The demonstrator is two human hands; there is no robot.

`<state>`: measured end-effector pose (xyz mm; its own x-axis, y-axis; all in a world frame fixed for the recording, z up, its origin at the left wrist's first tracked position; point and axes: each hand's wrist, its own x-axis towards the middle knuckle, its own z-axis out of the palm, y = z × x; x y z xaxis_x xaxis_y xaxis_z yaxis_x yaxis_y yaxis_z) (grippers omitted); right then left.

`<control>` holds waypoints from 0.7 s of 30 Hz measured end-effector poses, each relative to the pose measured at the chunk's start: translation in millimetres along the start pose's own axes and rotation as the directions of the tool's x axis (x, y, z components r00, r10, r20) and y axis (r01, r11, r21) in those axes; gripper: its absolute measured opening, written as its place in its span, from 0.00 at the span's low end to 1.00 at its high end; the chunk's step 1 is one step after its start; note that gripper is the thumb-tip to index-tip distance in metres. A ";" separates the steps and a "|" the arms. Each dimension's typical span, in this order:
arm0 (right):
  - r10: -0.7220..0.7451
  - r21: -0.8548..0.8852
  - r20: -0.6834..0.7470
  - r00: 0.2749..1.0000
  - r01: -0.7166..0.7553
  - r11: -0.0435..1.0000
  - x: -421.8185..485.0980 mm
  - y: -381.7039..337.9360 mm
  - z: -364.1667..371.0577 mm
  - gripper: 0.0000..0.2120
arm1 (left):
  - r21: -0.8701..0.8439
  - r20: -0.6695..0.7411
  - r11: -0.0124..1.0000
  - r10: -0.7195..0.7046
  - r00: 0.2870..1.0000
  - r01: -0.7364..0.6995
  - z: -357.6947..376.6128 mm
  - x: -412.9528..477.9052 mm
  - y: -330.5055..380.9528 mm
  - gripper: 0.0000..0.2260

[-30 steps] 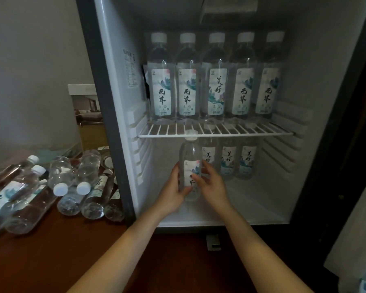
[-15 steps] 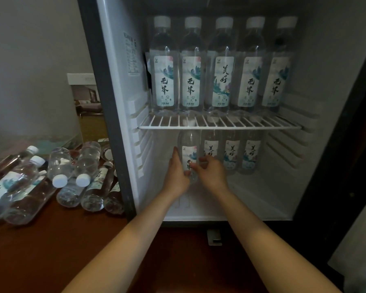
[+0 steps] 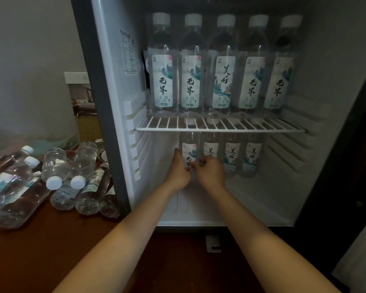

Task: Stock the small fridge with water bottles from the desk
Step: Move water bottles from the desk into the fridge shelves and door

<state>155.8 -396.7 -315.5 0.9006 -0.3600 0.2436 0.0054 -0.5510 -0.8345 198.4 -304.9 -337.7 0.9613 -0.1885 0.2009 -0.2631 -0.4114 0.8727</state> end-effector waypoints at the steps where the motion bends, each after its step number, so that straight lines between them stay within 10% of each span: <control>1: 0.004 -0.013 -0.003 1.000 -0.004 1.000 2.1 1.0 0.6 0.13 | -0.001 0.003 1.000 -0.002 1.000 0.002 0.1 1.9 0.6 0.35; 12: -0.006 -0.104 -0.017 1.000 0.004 0.995 8.5 7.2 5.4 0.21 | -0.023 0.024 0.999 -0.037 0.999 0.037 3.4 11.1 -4.8 0.36; 21: 0.015 -0.042 0.044 0.999 -0.013 0.999 -11.2 13.6 -6.5 0.07 | 0.010 0.046 0.999 -0.052 0.998 0.051 -6.7 -21.6 -5.8 0.38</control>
<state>142.9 -405.1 -326.4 0.9189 -0.3346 0.2089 -0.0249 -0.5776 -0.8160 179.7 -292.5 -344.1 0.9689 -0.2075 0.1349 -0.2142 -0.4297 0.8772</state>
